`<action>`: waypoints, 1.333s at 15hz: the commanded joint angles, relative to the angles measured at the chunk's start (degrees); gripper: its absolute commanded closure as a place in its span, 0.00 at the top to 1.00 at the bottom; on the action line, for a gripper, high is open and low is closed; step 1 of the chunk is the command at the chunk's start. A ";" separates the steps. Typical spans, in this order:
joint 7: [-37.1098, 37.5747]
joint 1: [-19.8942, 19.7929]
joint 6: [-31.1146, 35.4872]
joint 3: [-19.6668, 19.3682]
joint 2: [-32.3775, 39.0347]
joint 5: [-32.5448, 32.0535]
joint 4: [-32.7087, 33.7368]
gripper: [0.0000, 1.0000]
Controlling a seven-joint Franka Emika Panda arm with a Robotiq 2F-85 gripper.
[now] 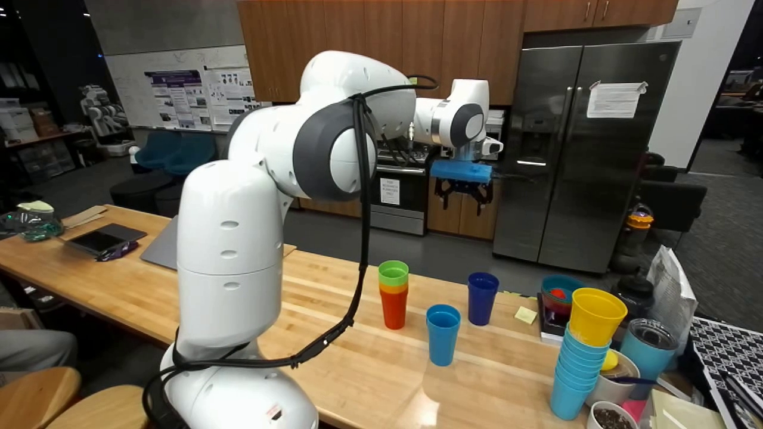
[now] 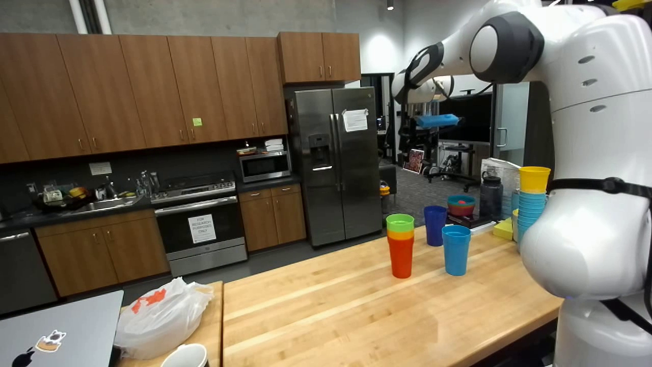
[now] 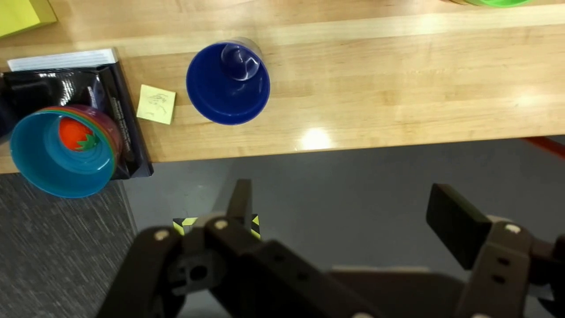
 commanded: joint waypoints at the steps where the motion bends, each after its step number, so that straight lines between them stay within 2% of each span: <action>1: 0.01 -0.14 -0.23 0.11 0.04 -0.02 0.23 1.00; 16: 0.00 -0.16 -0.24 0.10 -0.01 -0.02 0.22 1.00; 20: 0.58 0.95 -0.53 0.52 0.09 -2.01 0.58 1.00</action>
